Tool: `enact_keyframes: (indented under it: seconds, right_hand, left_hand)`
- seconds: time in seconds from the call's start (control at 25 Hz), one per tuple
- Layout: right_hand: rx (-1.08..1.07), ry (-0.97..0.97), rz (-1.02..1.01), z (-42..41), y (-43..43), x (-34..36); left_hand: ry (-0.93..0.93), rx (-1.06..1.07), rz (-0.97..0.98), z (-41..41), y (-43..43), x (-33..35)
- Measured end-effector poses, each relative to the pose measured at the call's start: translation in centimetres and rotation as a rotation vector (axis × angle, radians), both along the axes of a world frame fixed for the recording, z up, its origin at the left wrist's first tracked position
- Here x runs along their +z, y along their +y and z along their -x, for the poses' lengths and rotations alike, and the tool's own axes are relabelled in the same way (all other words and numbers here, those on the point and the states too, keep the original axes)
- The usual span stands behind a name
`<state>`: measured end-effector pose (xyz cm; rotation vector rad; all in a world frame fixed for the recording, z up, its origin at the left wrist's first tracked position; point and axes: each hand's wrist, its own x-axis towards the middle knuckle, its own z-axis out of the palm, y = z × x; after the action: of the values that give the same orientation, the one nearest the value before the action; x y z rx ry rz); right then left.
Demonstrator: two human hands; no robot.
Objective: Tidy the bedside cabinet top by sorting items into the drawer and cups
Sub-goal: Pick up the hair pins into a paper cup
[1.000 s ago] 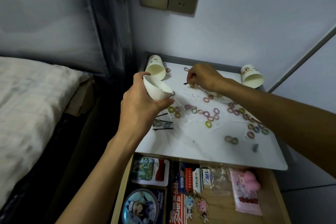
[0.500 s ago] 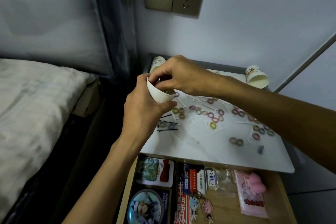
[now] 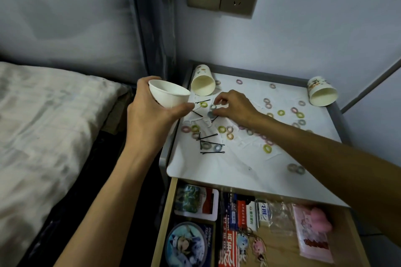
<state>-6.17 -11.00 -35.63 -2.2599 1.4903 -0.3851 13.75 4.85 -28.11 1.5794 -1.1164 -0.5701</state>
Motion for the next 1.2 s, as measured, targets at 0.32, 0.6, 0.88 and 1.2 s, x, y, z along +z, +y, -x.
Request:
enact_keyframes:
  seconds: [0.32, 0.6, 0.88, 1.2]
  right_hand:
    - [-0.098, -0.042, 0.058, 0.3, -0.6, 0.4]
    - [0.225, 0.164, 0.091, 0.2, 1.7, 0.8]
    - [0.209, 0.244, 0.106, 0.1, 1.6, 0.7]
    - [-0.014, -0.125, -0.083, -5.0, 1.3, -0.2]
  left_hand:
    - [0.001, 0.022, -0.012, -0.3, -0.1, -0.2]
    - [0.000, 0.007, -0.014, 0.0, 0.0, 0.0]
    - [0.011, 0.000, -0.009, 0.5, 0.0, 0.2]
    - [0.008, 0.050, 0.004, -0.2, -0.2, 0.4]
